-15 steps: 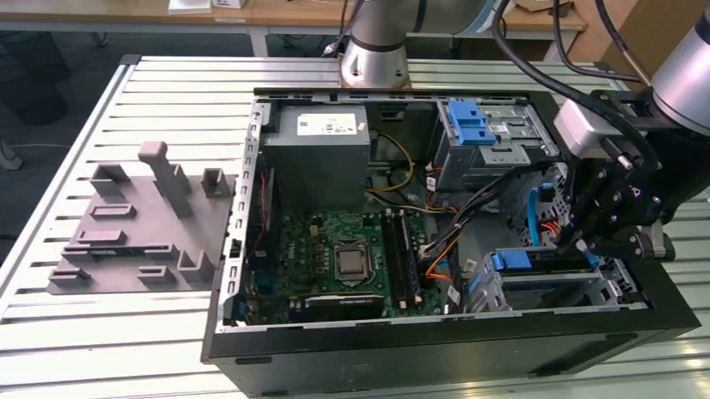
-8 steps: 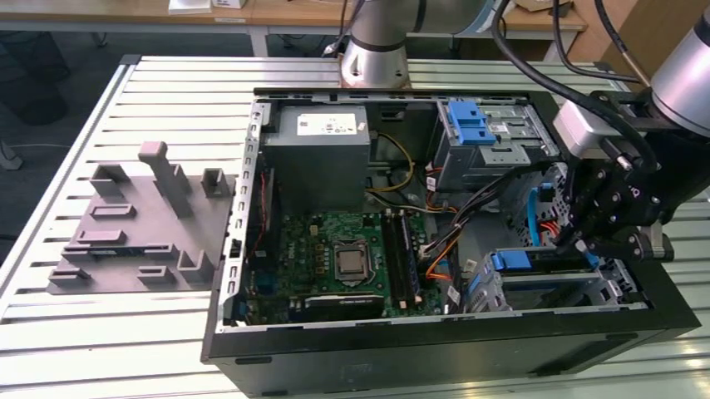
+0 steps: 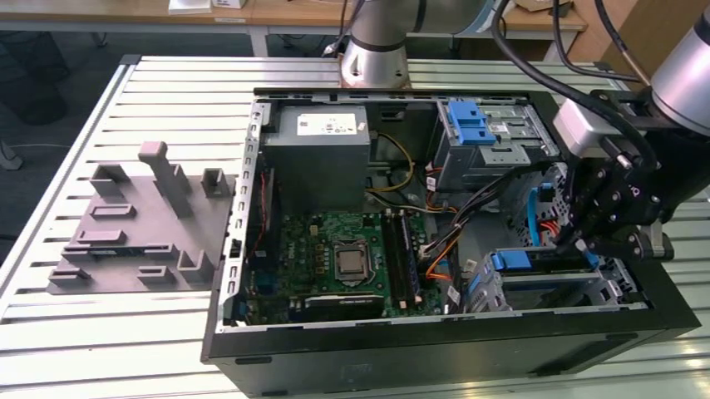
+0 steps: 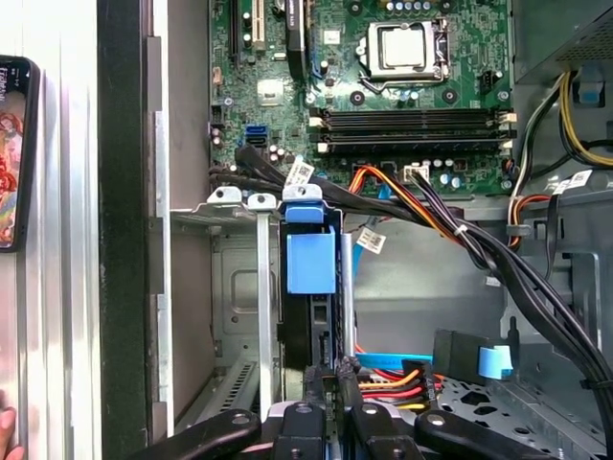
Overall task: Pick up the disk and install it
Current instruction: 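Insert the first disk wire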
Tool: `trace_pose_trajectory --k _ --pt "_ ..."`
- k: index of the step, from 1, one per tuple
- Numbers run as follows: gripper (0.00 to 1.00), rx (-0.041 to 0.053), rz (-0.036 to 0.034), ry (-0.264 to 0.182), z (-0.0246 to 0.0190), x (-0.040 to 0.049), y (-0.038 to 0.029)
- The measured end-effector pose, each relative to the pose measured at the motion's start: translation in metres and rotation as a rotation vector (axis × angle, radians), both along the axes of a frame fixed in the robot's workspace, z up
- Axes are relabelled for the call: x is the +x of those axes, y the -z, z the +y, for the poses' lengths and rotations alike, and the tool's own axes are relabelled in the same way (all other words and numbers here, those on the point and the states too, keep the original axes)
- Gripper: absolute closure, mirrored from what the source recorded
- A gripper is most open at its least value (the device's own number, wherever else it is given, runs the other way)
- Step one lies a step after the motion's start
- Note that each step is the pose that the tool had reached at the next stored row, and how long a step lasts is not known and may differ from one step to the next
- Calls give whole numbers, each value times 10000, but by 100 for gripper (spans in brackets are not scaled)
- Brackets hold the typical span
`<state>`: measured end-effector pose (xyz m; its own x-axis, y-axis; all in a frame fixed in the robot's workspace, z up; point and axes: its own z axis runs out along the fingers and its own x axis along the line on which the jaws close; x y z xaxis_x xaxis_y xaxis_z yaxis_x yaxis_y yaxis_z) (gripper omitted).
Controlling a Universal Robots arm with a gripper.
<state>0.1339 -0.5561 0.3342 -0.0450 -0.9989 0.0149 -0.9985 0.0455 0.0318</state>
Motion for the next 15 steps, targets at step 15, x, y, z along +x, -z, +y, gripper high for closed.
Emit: trace_pose_trajectory --k 15 --pt "83 0 6 0 2 9 12"
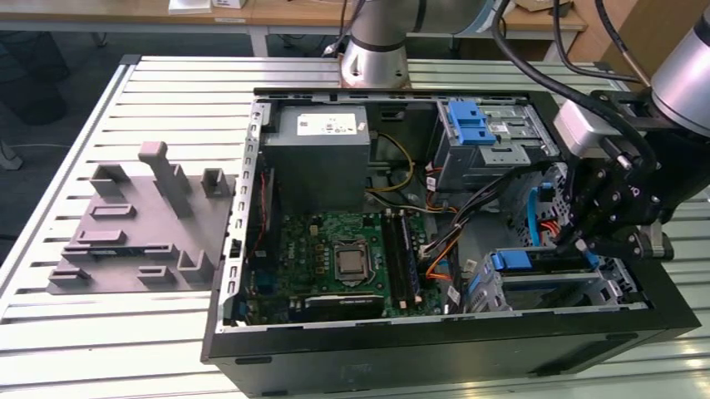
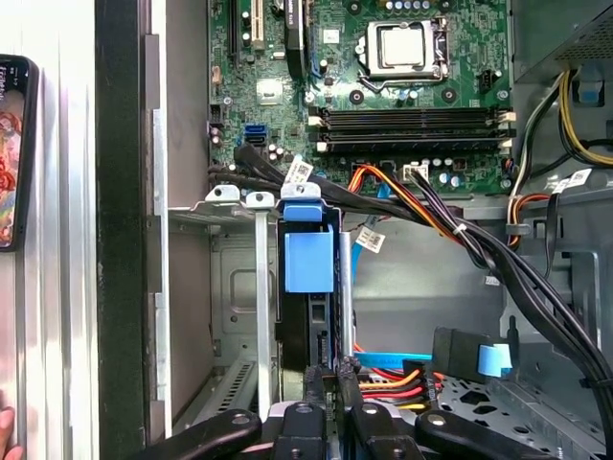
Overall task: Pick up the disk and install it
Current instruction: 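Insert the first disk wire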
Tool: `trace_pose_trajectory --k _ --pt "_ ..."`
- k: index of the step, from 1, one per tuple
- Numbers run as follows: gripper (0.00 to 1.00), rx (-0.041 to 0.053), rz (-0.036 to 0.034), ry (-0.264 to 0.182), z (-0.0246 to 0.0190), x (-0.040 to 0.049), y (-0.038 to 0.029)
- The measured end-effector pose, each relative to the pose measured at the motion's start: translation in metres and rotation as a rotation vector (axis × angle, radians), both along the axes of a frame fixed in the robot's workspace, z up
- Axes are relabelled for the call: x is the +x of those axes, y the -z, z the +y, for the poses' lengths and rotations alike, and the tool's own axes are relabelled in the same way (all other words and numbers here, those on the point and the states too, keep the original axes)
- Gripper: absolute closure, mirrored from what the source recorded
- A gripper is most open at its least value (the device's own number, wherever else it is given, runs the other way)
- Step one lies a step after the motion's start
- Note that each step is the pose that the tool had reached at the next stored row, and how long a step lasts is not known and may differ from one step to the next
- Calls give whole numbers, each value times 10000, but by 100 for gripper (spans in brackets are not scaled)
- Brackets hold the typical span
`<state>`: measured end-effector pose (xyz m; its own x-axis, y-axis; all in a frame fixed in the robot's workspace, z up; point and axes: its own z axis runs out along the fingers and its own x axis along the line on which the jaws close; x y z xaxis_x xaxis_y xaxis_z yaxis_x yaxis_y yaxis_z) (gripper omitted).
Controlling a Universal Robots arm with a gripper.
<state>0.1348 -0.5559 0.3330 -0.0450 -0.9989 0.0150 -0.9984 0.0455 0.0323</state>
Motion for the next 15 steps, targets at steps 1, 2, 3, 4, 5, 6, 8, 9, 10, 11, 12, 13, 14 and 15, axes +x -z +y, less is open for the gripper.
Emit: trace_pose_trajectory --k 1,2,3,4,5,6,8,9,10,11,12,13,14,15 --pt "83 1 0 0 0 0 4" --pt "83 0 0 0 0 0 8" --pt "83 -1 1 0 0 1 12" --pt "83 1 2 0 0 1 18" --pt "83 1 4 0 0 1 23" --pt "83 1 4 0 0 1 28" --pt "83 1 6 0 0 2 37" --pt "83 -1 6 0 0 2 38" --pt "83 -2 6 0 0 2 39" --pt "83 -2 6 0 0 2 39" --pt "83 -2 6 0 0 2 39" --pt "83 0 6 0 0 2 40" --pt "83 0 6 0 0 2 40" --pt "82 1 6 0 0 2 36"
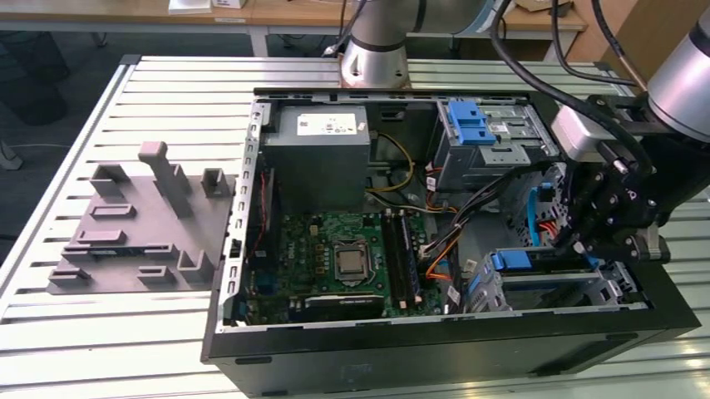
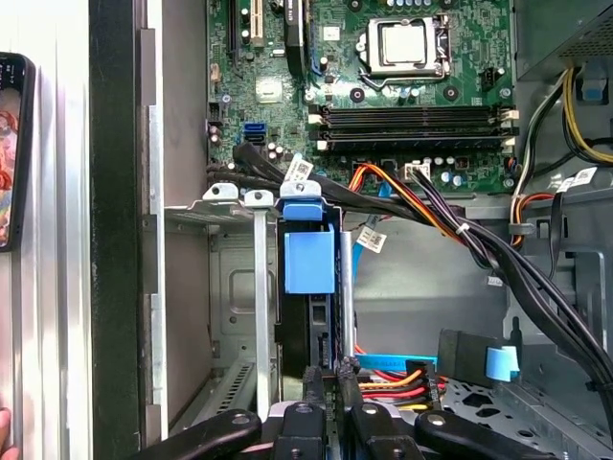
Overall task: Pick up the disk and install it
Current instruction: 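Insert the first disk wire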
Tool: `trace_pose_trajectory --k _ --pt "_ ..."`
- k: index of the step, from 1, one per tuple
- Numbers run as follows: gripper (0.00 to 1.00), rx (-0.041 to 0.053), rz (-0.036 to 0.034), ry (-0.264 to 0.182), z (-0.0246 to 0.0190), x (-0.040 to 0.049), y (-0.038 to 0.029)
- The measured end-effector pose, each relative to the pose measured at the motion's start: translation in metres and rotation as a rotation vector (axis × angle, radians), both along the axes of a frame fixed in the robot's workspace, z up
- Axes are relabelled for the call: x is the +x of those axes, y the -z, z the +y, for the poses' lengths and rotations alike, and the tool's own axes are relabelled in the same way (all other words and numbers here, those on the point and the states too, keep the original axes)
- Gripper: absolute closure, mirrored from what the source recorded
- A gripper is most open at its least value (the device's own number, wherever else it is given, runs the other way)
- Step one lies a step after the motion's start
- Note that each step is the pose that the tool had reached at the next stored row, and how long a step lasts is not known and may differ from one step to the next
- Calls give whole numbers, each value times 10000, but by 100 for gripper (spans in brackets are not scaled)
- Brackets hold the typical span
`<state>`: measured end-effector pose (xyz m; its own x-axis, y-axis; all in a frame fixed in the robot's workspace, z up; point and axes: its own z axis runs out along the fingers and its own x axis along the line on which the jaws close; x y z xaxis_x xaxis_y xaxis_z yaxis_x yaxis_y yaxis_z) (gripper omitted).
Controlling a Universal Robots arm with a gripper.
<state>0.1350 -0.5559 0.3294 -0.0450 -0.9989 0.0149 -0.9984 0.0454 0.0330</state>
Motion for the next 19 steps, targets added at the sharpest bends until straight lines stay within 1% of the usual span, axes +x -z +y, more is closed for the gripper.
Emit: trace_pose_trajectory --k 2,3,6,8,10,12,19 --pt "82 2 0 1 0 0 -25" --pt "75 1 0 0 0 0 -43" --pt "75 -2 1 1 0 0 -110" --pt "75 -1 3 0 0 0 -140" --pt "77 1 3 0 0 0 -142" --pt "89 1 3 0 0 0 -144" --pt "89 -1 4 0 0 0 -151"
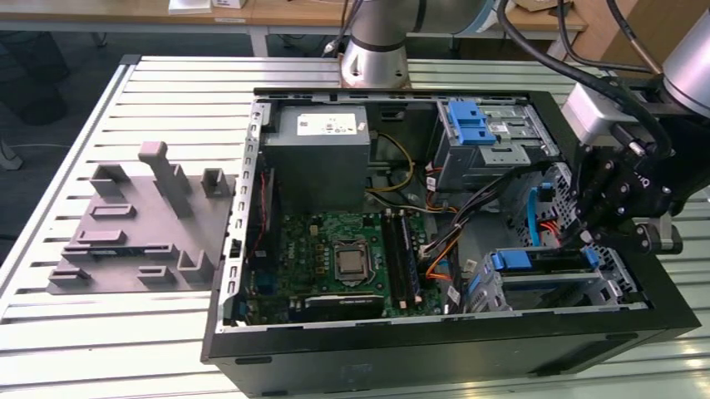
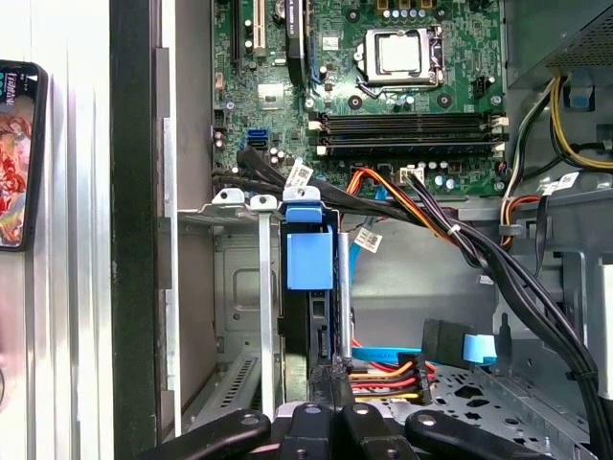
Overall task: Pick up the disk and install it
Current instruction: 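Insert the first disk wire, then insert the second disk wire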
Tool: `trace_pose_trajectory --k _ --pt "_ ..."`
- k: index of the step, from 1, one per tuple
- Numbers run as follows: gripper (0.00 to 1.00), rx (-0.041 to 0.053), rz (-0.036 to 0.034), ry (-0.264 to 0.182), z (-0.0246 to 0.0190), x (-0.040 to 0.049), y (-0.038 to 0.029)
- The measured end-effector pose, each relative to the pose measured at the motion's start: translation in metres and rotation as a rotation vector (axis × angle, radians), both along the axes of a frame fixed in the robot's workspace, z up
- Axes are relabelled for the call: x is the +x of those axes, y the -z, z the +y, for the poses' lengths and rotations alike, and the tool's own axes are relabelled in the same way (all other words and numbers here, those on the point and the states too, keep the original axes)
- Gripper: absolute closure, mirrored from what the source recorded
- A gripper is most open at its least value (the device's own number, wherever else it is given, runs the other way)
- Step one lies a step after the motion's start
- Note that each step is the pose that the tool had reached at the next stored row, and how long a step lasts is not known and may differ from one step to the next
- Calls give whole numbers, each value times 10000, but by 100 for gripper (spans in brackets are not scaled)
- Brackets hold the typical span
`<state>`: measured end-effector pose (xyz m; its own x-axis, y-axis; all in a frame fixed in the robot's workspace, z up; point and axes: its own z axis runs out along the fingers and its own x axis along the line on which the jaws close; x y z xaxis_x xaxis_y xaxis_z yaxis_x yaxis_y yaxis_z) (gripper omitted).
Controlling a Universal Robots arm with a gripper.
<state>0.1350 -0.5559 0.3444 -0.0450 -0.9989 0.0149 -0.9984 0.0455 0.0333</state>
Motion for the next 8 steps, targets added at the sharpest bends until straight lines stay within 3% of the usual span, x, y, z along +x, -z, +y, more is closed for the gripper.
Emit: trace_pose_trajectory --k 8 --pt "89 1 0 -1 0 0 -4"
